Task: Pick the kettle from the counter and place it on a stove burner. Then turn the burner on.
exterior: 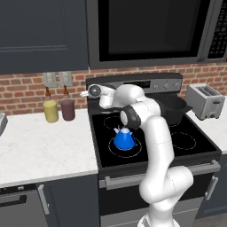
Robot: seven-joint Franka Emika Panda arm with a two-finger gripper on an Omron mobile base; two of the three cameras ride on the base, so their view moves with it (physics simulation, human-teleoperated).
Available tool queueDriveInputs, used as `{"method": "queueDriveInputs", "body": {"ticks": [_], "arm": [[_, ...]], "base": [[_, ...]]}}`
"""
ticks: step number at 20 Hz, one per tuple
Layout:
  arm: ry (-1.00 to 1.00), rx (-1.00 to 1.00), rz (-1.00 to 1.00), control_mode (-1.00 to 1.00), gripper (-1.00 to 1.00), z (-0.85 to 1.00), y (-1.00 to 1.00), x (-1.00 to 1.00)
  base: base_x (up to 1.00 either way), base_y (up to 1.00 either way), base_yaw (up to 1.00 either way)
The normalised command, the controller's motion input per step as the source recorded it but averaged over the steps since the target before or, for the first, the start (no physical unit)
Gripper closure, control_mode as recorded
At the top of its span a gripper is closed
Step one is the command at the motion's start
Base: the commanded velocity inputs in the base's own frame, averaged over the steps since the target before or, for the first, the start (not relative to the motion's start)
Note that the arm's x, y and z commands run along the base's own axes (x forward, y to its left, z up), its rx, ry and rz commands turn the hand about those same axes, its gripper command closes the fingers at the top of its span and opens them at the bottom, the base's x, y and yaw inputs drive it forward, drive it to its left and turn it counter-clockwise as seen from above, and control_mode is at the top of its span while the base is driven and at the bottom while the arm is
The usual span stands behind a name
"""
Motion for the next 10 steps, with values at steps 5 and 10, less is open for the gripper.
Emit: {"method": "queueDriveInputs", "body": {"ticks": [5, 10], "arm": [[0.00, -0.17, 0.00, -1.00, 1.00, 0.00, 0.18, 0.09], [0.01, -0.22, 0.00, -1.00, 1.00, 0.00, 0.15, 0.05]], "base": [[0.00, 0.00, 0.00], [0.00, 0.00, 0.00]]}}
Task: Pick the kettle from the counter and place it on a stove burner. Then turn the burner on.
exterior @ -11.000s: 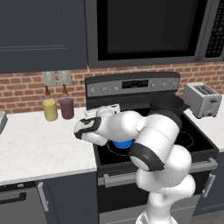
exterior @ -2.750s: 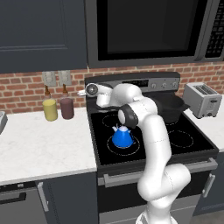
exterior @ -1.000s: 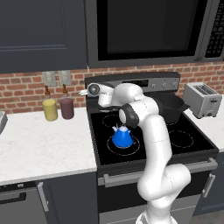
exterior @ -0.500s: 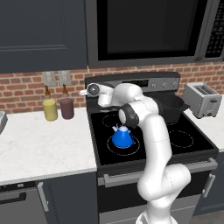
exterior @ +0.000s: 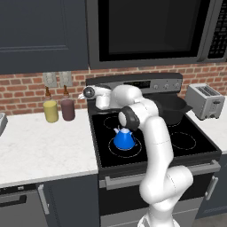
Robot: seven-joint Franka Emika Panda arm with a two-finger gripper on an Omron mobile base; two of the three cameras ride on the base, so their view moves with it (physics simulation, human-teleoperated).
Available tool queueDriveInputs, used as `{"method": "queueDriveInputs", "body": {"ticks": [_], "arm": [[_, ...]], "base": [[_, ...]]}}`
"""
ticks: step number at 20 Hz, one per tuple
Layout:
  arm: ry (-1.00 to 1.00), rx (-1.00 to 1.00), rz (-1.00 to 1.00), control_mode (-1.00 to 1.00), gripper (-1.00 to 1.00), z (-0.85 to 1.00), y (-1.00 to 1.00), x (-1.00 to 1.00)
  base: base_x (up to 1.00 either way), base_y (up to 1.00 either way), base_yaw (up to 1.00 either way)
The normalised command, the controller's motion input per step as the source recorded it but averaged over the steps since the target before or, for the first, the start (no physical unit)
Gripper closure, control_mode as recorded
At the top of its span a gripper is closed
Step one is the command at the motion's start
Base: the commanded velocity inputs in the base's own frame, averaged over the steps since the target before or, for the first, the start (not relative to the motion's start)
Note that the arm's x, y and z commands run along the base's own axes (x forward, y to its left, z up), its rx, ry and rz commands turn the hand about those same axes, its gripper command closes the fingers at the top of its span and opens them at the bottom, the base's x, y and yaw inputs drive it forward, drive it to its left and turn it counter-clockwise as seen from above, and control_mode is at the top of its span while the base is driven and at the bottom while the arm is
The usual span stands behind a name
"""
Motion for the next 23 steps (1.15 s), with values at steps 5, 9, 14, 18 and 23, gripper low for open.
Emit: {"method": "queueDriveInputs", "body": {"ticks": [5, 9, 14, 18, 23], "arm": [[0.04, -0.27, 0.03, -1.00, 1.00, 0.00, 0.09, 0.02], [0.07, -0.28, 0.06, -1.00, 1.00, 0.00, 0.01, 0.00], [0.08, -0.28, 0.11, -1.00, 1.00, 0.00, 0.00, 0.00], [-0.03, -0.05, 0.03, -1.00, 1.00, 0.06, 0.00, -0.02], [0.00, 0.00, 0.00, -1.00, 1.00, 0.00, 0.00, 0.00]], "base": [[0.00, 0.00, 0.00], [0.00, 0.00, 0.00], [0.00, 0.00, 0.00], [0.00, 0.00, 0.00], [0.00, 0.00, 0.00]]}}
